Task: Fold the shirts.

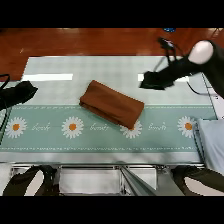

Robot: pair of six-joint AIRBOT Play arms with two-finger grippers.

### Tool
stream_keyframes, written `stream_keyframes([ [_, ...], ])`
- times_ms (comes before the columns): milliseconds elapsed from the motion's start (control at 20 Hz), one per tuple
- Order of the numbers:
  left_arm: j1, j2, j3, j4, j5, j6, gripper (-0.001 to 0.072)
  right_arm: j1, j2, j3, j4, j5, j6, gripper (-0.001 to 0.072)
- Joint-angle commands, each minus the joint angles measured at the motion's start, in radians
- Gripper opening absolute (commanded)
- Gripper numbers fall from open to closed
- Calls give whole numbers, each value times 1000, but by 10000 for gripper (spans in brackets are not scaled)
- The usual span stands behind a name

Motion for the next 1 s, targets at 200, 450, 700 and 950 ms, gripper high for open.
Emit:
stream_keyframes([
  [200,-53,2,-19,-16,-13,0,19,-20,299,-703,-41,-504,359,408],
  [450,-87,-3,-47,-16,-17,0,19,-21,137,-732,426,-569,-22,409],
  [700,-87,-6,-47,-16,-24,-1,19,-20,-22,-728,791,-518,-312,409],
  [950,-87,-7,-47,-16,-24,-1,19,-17,-188,-586,913,-422,-431,340],
])
